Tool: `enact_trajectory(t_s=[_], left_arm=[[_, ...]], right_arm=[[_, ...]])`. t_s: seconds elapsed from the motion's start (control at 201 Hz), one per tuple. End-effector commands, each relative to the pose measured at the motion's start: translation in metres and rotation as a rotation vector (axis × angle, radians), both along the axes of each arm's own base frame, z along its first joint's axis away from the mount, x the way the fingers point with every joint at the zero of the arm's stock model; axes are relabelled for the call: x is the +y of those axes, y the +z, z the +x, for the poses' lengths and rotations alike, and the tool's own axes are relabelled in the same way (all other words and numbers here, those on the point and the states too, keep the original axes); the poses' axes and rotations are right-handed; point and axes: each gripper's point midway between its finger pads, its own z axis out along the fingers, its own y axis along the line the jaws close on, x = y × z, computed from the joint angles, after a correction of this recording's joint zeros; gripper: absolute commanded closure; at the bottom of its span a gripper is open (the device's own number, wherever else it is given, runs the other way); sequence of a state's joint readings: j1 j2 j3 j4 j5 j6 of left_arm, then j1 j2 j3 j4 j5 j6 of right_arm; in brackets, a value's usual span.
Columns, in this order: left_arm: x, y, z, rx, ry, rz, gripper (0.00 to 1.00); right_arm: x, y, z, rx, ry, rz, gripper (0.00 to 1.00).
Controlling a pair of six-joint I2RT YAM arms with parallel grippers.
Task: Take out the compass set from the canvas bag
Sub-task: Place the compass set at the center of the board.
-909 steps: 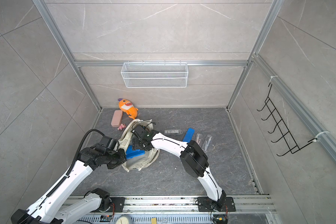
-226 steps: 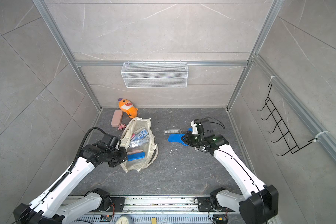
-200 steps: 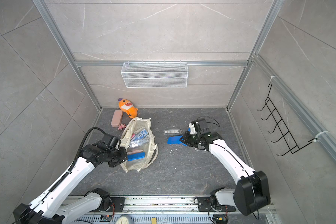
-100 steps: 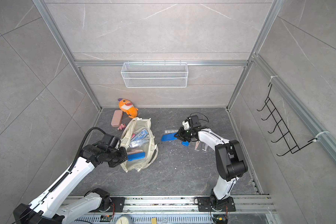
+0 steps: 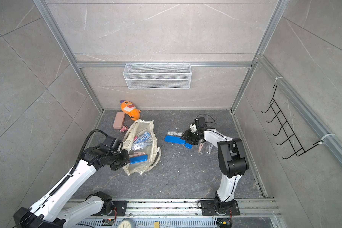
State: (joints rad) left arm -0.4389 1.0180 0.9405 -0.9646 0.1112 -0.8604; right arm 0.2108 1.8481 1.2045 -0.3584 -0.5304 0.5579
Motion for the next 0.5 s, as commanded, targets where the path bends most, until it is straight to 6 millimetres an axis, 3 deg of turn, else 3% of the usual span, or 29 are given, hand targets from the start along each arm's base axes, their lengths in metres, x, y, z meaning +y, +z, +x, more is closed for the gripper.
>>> enact_trajectory(t_s=[0.0,0.145,0.294,0.399,0.494], left_arm=[[-0.006,0.007,-0.005,0.013,-0.023,-0.032,1.0],[-0.006,0.008,-0.004,0.009,-0.024,-0.032,1.0],[-0.006,0.007,-0.004,0.013,-0.023,-0.029,1.0],[-0.006,0.007,-0.004,0.012,-0.021,-0.028,1.0],[-0.005,0.007,-0.004,0.007,-0.021,-0.026,1.0]], right_arm=[[-0.007,0.008,-0.005,-0.01,0.009,-0.057,0.41],[-0.015,0.041,-0.005,-0.08,0.005,-0.099,0.38],[-0.019,0.103,-0.01,-0.219,-0.004,-0.145,0.41],[-0.013,0.147,-0.02,-0.312,0.0,-0.209,0.45],[0.006,0.18,-0.032,-0.374,0.045,-0.186,0.46]])
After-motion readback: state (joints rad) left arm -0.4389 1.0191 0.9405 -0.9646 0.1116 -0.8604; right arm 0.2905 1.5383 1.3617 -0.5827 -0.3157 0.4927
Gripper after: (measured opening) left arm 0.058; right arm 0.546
